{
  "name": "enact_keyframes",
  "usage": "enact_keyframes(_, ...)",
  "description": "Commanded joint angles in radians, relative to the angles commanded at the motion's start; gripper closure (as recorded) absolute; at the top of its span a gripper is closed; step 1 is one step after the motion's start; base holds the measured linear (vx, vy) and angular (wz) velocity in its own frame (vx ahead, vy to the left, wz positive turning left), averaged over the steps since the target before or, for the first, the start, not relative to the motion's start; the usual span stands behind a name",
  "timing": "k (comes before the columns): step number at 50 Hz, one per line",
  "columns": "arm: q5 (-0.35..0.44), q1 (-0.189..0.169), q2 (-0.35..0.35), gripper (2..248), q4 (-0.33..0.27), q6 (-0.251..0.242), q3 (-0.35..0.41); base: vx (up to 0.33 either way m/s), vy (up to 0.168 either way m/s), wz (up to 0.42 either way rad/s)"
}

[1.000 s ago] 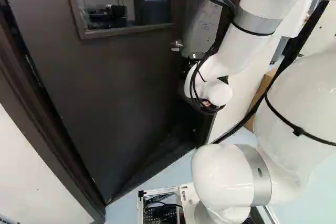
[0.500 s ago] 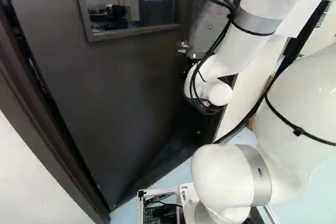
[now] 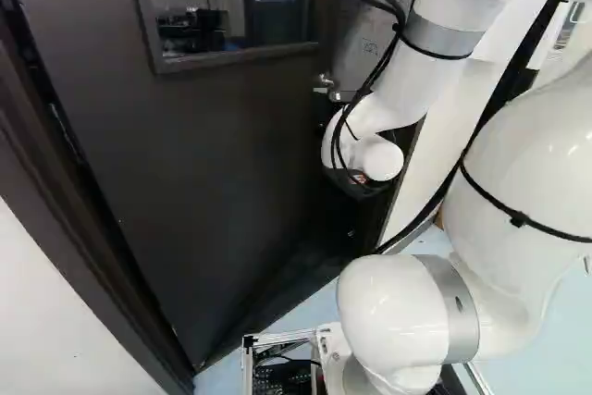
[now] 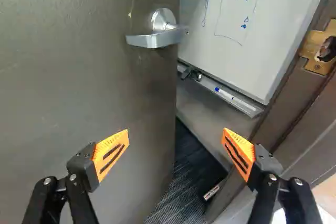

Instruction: Open the door and move inside

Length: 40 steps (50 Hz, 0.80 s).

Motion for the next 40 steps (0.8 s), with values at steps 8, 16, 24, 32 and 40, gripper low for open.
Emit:
enact_keyframes(8, 0.0, 0.016, -0.035, 3, 0.0, 0.0, -0.035, 0.0, 0.0, 0.0)
enact_keyframes(16, 0.0, 0.034, -0.072, 3, 0.0, 0.0, -0.073, 0.0, 0.0, 0.0)
enact_keyframes(24, 0.0, 0.052, -0.109, 3, 0.0, 0.0, -0.111, 0.0, 0.0, 0.0)
enact_keyframes(32, 0.0, 0.07, -0.145, 3, 0.0, 0.0, -0.149, 0.0, 0.0, 0.0)
enact_keyframes(40, 0.0, 0.088, -0.181, 3, 0.0, 0.0, -0.187, 0.0, 0.0, 0.0)
